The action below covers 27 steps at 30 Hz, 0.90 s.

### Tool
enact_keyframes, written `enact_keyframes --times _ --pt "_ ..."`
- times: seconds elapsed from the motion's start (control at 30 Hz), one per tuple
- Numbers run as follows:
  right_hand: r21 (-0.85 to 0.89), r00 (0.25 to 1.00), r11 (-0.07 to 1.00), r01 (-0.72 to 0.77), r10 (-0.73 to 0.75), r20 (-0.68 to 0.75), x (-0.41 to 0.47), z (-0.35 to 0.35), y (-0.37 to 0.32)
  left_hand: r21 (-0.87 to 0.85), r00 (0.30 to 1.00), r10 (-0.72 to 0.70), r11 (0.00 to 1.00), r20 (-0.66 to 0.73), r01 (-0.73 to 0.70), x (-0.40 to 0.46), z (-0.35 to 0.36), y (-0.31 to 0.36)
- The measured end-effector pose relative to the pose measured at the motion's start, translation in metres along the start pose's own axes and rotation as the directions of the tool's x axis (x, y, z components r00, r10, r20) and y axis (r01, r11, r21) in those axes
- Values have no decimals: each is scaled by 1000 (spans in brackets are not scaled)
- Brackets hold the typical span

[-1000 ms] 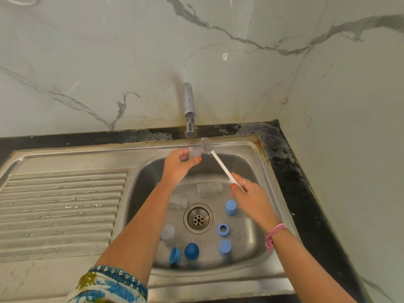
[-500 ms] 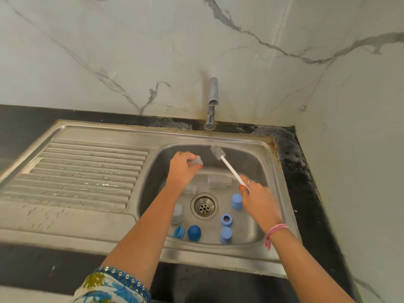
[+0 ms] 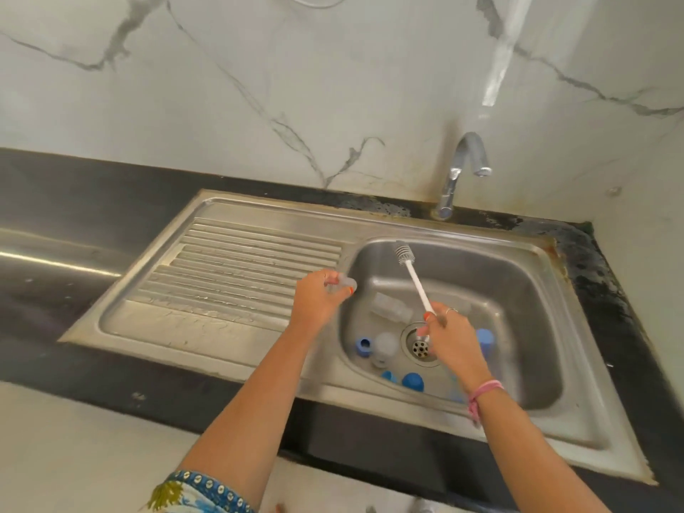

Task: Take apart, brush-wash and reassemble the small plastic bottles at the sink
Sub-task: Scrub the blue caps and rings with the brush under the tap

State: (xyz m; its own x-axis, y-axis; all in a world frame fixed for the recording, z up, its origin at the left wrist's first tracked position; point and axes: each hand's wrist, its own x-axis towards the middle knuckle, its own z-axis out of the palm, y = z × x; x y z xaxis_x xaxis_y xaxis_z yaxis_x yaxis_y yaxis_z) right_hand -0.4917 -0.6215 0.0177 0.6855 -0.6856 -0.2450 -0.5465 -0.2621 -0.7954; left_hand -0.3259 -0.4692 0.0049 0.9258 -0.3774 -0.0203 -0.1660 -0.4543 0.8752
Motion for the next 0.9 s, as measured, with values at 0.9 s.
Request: enact_keyframes --times 0.9 --pt "473 978 865 -168 85 193 -47 168 -111 419 921 -250 833 -299 363 31 -246 -180"
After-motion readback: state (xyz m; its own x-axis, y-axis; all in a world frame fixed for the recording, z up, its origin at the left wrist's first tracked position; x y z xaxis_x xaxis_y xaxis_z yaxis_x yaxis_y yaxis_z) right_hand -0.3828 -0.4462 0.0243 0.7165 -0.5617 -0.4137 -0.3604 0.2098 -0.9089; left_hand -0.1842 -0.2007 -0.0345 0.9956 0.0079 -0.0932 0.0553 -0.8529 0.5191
